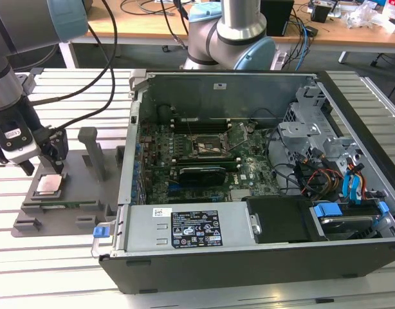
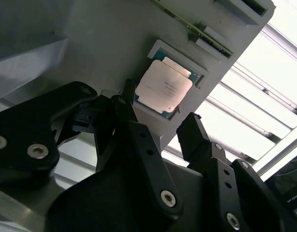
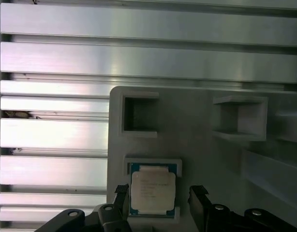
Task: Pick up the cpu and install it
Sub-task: 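Pick up the cpu and move it towards the insertion slot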
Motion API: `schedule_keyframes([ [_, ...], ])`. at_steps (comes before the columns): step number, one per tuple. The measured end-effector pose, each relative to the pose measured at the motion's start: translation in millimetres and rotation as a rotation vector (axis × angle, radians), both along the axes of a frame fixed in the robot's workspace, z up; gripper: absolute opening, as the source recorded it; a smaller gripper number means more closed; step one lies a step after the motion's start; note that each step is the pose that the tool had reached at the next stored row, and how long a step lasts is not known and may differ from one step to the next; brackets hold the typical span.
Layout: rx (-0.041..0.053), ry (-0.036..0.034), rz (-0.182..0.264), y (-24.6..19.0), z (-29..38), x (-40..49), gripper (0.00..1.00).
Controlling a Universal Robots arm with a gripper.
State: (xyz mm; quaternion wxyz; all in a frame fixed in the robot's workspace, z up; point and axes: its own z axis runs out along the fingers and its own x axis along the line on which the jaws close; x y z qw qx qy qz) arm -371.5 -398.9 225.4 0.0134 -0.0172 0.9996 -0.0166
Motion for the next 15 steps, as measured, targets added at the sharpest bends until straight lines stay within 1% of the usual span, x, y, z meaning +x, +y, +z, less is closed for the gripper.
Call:
schedule_keyframes([
  [15,0.0000,0.0000,0.000,0.0,-12.9,0.0,0.62],
])
